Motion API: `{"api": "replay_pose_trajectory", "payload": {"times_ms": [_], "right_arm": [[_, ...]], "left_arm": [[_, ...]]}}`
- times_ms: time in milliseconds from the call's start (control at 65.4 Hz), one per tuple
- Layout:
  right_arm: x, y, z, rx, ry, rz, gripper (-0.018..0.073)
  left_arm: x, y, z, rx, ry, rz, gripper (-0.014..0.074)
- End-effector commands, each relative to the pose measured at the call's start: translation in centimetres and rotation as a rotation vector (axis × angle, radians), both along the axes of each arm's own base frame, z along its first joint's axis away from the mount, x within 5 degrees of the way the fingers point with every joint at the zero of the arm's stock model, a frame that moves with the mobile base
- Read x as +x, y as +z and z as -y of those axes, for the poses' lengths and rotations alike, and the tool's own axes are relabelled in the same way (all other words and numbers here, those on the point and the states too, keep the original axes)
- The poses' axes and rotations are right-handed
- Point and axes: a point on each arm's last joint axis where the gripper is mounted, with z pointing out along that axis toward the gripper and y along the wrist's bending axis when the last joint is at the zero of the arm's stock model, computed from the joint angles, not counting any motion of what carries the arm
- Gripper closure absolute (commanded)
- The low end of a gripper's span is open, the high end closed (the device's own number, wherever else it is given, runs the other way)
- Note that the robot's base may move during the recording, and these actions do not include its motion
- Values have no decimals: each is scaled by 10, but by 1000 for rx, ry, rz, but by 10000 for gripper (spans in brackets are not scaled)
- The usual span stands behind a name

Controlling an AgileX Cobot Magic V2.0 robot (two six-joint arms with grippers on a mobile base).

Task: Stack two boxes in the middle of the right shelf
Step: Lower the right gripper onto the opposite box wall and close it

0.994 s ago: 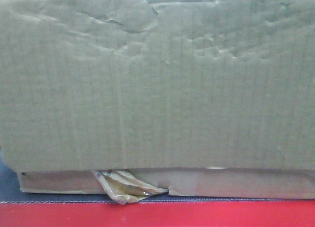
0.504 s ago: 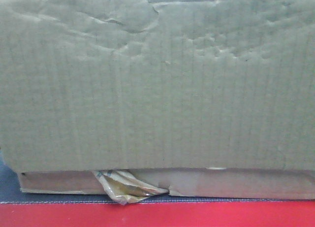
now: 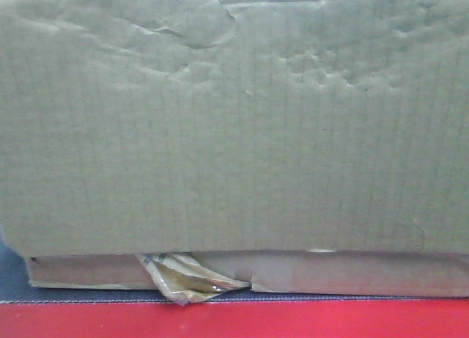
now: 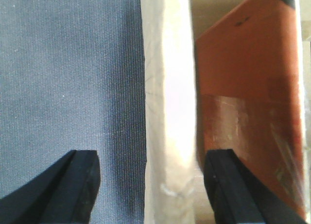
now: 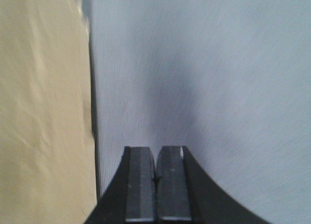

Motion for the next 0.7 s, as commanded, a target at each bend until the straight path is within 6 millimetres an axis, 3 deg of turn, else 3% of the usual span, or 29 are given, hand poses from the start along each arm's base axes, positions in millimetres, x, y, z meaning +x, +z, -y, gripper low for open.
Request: {"api": "replay_pose_trajectory", "payload": {"times_ms": [0,92,214,306,489,566,688], "right_arm": [[3,18,-16,-4,35,40,708],[5,30,-32,8,91,79,708],[11,29,-44,9,128,75,703],[18,23,-45,4,129,52,584],[31,9,-49,1,130,2,190],[34,6,-51,15,133,-11,140],[34,-3,-53,18,136,-42,164]], "left_arm": [[-2,3,-1,-9,-1,9,230],[-2,3,-1,-7,-1,10,230],[-2,3,-2,-3,-1,12,230],[-2,3,-2,-3,-1,12,230],[-2,3,-2,6,-24,13,230],[-2,3,-2,6,-24,13,230],[-2,3,-2,5,-23,13,230]]}}
